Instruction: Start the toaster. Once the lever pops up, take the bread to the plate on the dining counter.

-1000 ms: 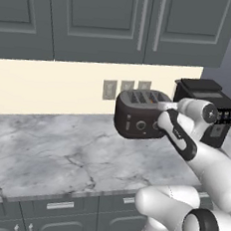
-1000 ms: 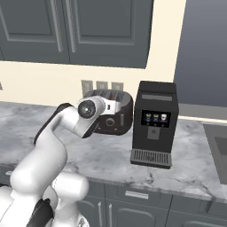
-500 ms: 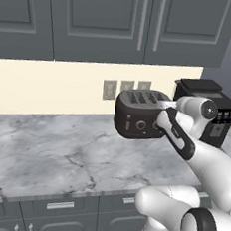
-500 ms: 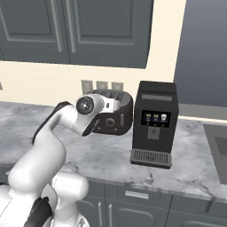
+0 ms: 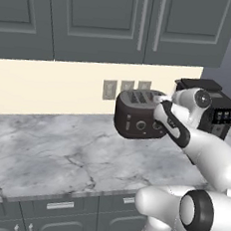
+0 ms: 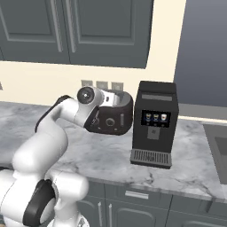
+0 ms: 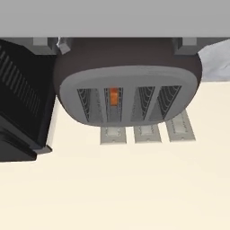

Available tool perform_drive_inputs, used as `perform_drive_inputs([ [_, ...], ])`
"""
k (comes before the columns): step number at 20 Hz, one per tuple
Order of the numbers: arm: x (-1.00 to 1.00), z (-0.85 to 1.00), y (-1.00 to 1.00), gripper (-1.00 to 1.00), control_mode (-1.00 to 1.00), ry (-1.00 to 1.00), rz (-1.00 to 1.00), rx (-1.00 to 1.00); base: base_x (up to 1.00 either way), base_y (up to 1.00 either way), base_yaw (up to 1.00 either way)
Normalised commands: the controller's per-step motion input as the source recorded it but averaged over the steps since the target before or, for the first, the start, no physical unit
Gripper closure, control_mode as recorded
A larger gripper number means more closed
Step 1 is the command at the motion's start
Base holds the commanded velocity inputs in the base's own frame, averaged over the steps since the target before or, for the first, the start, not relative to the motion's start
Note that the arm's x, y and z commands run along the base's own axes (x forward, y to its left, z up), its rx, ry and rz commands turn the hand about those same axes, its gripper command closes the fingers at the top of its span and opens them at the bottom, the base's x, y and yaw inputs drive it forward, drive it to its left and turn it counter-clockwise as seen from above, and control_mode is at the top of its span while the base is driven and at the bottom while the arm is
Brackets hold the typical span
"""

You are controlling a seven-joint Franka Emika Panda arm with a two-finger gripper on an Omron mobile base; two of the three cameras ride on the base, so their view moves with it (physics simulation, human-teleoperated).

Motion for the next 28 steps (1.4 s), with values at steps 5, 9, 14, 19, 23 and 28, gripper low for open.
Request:
perform_drive_inputs([
  [5, 0.3, 0.01, 0.02, -1.0, -1.0, 0.03, -0.01, 0.0, 0.0, 0.0, 0.0],
  [9, 0.26, 0.0, 0.05, -1.0, -1.0, 0.04, -0.02, 0.0, 0.0, 0.0, 0.0],
  [14, 0.23, 0.0, 0.0, -1.0, -1.0, 0.02, -0.03, 0.0, 0.0, 0.0, 0.0],
  [19, 0.27, 0.0, 0.0, -1.0, -1.0, 0.0, -0.01, 0.0, 0.0, 0.0, 0.0],
  [23, 0.29, 0.0, 0.0, -1.0, -1.0, 0.0, 0.0, 0.0, 0.0, 0.0, 0.0],
  [28, 0.21, -0.02, 0.0, -1.0, -1.0, 0.0, 0.0, 0.0, 0.0, 0.0, 0.0],
])
